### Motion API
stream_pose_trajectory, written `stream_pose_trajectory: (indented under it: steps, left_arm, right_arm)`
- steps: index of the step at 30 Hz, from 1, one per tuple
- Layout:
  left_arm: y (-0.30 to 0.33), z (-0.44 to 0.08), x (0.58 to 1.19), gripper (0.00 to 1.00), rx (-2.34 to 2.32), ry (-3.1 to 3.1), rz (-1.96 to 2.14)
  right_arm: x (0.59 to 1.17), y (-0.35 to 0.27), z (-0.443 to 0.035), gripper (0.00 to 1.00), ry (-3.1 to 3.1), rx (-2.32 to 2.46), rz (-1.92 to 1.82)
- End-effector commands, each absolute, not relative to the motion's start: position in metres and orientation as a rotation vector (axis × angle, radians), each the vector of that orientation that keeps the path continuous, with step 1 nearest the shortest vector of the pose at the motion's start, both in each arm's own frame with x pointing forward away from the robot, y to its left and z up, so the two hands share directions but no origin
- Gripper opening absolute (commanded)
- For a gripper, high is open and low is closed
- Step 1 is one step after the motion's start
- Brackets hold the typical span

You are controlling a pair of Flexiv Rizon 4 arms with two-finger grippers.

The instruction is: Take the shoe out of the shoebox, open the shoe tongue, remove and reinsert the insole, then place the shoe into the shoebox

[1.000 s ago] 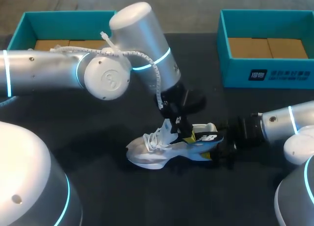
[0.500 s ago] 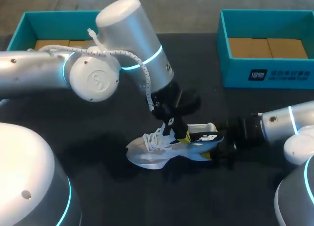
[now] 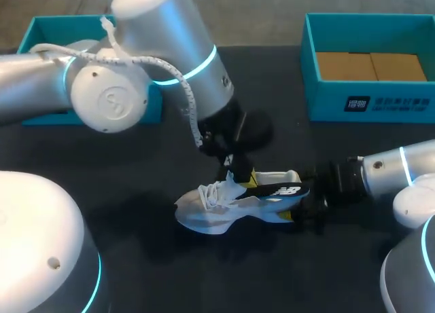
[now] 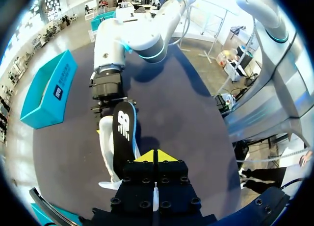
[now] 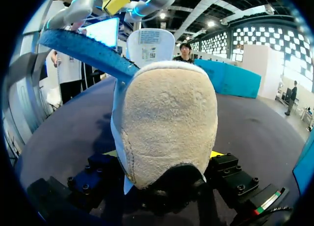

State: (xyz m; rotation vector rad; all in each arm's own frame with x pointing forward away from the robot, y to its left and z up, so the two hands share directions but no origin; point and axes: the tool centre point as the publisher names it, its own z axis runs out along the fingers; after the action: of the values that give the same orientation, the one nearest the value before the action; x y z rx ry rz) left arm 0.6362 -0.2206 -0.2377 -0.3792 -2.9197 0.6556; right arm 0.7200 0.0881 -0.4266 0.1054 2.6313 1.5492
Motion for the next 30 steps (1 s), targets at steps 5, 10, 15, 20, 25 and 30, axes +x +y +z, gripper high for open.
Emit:
stream_pose_trajectory:
  steps: [5,10,15,20,25,30]
  left_arm:
    - [-0.192,-0.218,0.631,0.0,-0.399,-2.919,0.725]
    - [-0.185,-0.212,0.63,0.0,-0.417,-2.897,0.769]
    - [-0.183,-0.211,0.63,0.0,-0.43,-2.883,0.793]
    - [-0.183,-0.211,0.629,0.44,-0.434,-2.881,0.795]
    - [-0.183,-0.213,0.63,0.83,-0.428,-2.888,0.794]
    - [-0.187,-0.218,0.63,0.8,-0.425,-2.895,0.791]
  right_arm:
    - [0.72,0.089,-0.428,0.0,2.631,0.107,1.545]
    - [0.72,0.089,-0.428,0.0,2.631,0.107,1.545]
    - [0.72,0.089,-0.428,0.0,2.631,0.107,1.545]
    - [0.72,0.089,-0.428,0.0,2.631,0.107,1.545]
    - [0.72,0.089,-0.428,0.0,2.631,0.107,1.545]
    - [0.72,0.089,-0.428,0.0,2.631,0.107,1.545]
